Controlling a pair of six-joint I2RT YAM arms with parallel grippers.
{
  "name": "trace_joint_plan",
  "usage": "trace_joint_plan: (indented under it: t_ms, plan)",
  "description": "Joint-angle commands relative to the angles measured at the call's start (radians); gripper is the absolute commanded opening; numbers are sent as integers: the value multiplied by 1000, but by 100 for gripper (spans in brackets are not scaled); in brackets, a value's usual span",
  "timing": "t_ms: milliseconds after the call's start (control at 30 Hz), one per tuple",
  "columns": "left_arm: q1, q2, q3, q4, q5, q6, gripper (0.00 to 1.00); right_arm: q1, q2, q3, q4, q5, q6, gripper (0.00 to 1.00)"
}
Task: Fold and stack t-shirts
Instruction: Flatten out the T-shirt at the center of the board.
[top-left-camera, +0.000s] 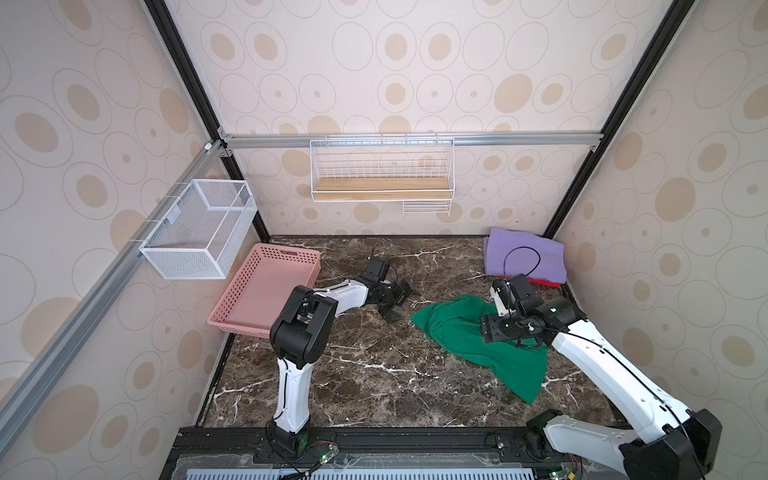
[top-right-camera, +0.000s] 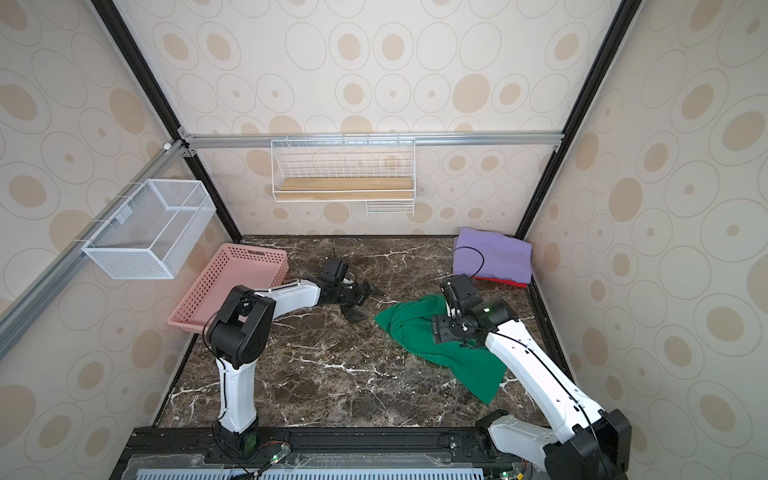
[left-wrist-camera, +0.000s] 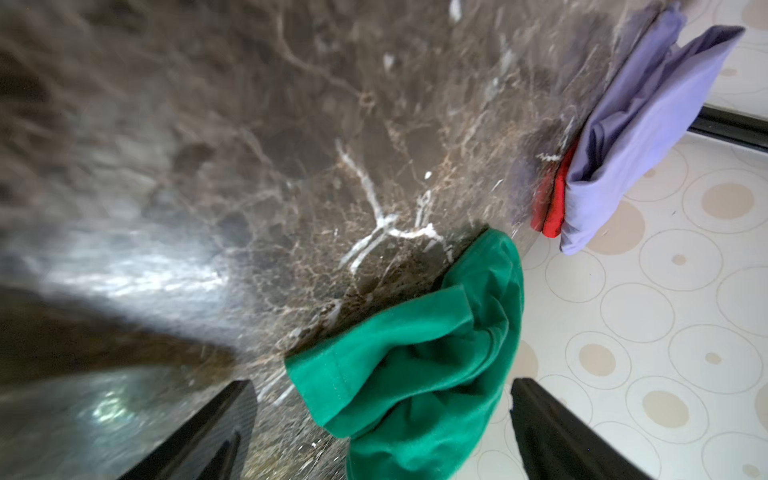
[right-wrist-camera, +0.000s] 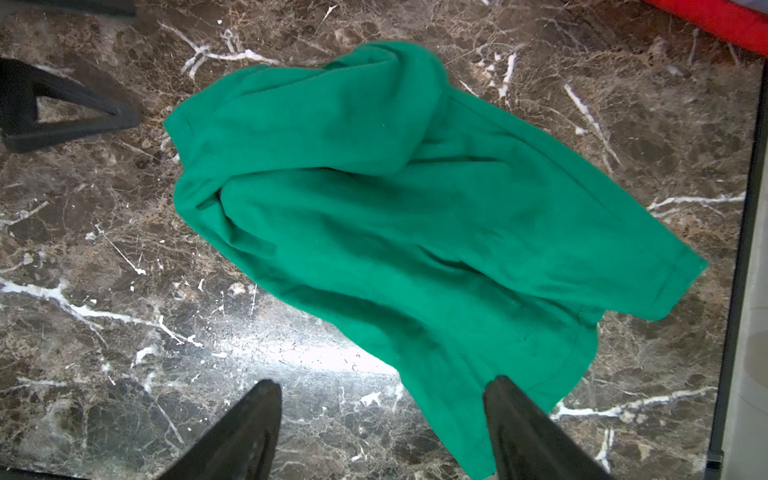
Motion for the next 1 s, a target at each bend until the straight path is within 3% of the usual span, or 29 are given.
trace_joint_plan:
  t_ms: [0, 300, 433, 500, 633, 867, 967]
  plan:
    - [-66, 18, -31, 99, 13, -120, 99, -8, -8, -13, -16, 14, 10, 83]
    - [-138, 38, -97, 100, 1, -164, 99, -12, -35, -44, -13, 23, 7, 83]
    - [-138, 49, -105, 81, 0, -155, 82, -18, -65, -61, -11, 30, 6, 83]
    - [-137, 59, -95, 63, -6, -145, 78, -21, -73, -65, -14, 28, 5, 83]
    - [-128, 67, -59, 2, -27, -95, 73, -29, -92, -75, -13, 19, 5, 83]
    - [-58, 21, -21, -226, -108, 95, 78, -34, -112, -90, -16, 11, 2, 83]
    - [-36, -11, -65, -227, -131, 109, 69, -34, -111, -92, -9, 7, 1, 83]
